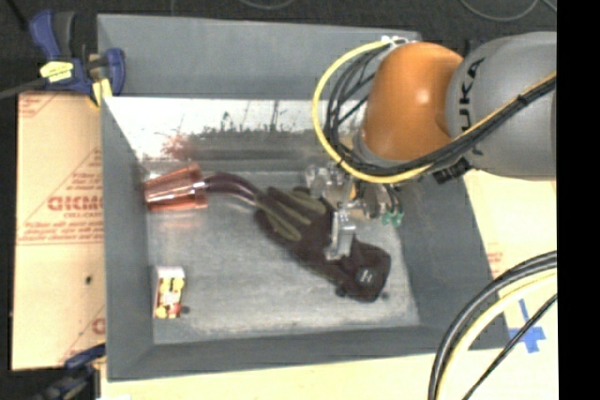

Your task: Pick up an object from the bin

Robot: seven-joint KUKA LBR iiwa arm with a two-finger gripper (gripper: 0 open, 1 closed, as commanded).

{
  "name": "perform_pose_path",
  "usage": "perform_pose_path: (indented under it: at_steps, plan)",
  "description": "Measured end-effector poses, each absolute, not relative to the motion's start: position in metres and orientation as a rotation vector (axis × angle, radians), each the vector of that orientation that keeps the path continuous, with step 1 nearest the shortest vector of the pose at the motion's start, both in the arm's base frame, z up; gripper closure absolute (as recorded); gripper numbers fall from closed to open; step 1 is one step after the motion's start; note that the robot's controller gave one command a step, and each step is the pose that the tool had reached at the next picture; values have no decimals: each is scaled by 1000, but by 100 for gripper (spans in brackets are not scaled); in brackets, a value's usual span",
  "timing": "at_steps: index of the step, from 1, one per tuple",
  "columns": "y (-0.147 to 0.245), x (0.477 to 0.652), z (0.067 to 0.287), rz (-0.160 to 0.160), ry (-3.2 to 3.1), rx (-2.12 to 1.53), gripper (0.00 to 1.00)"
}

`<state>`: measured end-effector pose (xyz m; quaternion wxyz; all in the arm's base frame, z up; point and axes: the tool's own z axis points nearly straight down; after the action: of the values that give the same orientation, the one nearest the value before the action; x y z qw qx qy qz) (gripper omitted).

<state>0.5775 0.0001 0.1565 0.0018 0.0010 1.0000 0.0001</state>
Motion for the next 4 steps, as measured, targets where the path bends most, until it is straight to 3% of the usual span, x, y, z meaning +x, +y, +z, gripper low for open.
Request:
perform_pose_path:
  at_steps: [1, 2, 3, 4]
  plan:
    - [26, 589, 145, -2, 3136, -73, 0]
    - [29, 611, 118, 5, 3131, 54, 0]
    - [-4, 592, 76, 0, 3127, 194, 100]
    - [-4, 592, 76, -1, 3127, 194, 100]
